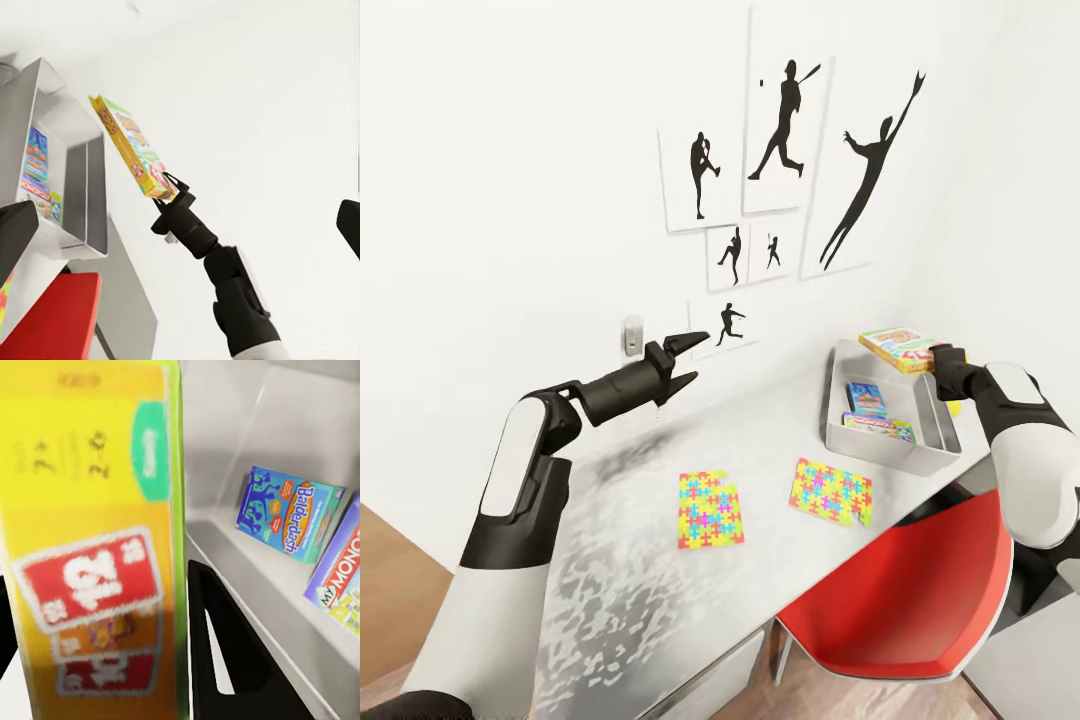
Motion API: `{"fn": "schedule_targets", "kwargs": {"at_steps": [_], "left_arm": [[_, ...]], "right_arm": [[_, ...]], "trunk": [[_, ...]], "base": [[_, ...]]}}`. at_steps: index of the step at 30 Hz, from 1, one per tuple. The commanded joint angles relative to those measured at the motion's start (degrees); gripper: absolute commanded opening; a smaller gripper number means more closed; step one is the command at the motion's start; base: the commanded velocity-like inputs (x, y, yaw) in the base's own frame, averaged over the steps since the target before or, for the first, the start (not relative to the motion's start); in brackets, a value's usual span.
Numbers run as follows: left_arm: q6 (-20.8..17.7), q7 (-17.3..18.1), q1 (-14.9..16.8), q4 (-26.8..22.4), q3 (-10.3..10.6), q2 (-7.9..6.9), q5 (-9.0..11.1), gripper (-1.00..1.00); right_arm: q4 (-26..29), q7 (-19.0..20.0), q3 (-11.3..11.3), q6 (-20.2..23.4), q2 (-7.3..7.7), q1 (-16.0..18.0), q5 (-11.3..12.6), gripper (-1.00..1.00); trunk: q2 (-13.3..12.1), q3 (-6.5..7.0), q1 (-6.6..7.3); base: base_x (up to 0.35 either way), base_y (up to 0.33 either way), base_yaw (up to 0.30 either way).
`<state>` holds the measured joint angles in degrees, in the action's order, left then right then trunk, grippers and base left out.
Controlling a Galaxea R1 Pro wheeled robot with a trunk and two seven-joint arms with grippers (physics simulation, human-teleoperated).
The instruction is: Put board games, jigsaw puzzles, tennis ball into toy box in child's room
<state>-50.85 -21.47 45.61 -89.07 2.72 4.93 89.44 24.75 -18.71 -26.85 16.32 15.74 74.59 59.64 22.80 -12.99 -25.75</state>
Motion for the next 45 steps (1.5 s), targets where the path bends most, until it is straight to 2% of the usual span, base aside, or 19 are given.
{"fn": "schedule_targets", "kwargs": {"at_steps": [1, 10, 26, 32, 45], "left_arm": [[-0.09, -0.63, 0.45, -0.02, 0.25, 0.13, 0.57, 1.00], [-0.04, -0.82, 2.68, 0.44, 2.63, 0.68, 0.64, 1.00], [0.05, -0.86, 4.27, 0.82, 3.14, 0.90, 0.65, 1.00], [0.05, -0.86, 5.22, 1.63, 3.20, 1.01, 0.65, 1.00], [0.12, -1.00, 7.24, 3.42, 4.49, 1.68, 0.62, 1.00]], "right_arm": [[0.10, -0.38, -0.23, 0.21, 0.01, 0.05, 0.40, -1.00], [-0.17, -0.37, -0.30, 0.26, 0.35, 0.03, 0.48, -1.00], [-0.30, -0.37, -0.39, -0.75, -0.14, 0.07, 0.41, -1.00], [-0.32, -0.36, -0.33, -4.14, -0.38, 0.18, 0.39, -1.00], [-0.32, -0.35, -0.31, -6.38, -0.60, 0.62, 0.39, -1.00]], "trunk": [[0.12, -0.13, -0.03], [0.12, -0.69, -0.03], [0.12, -2.13, -0.03], [0.12, -2.69, -0.03], [0.12, -3.89, -0.03]], "base": [[0.000, 0.000, 0.000], [0.000, 0.000, 0.000], [0.000, 0.000, 0.004], [0.000, 0.000, 0.056], [0.000, 0.000, 0.096]]}}
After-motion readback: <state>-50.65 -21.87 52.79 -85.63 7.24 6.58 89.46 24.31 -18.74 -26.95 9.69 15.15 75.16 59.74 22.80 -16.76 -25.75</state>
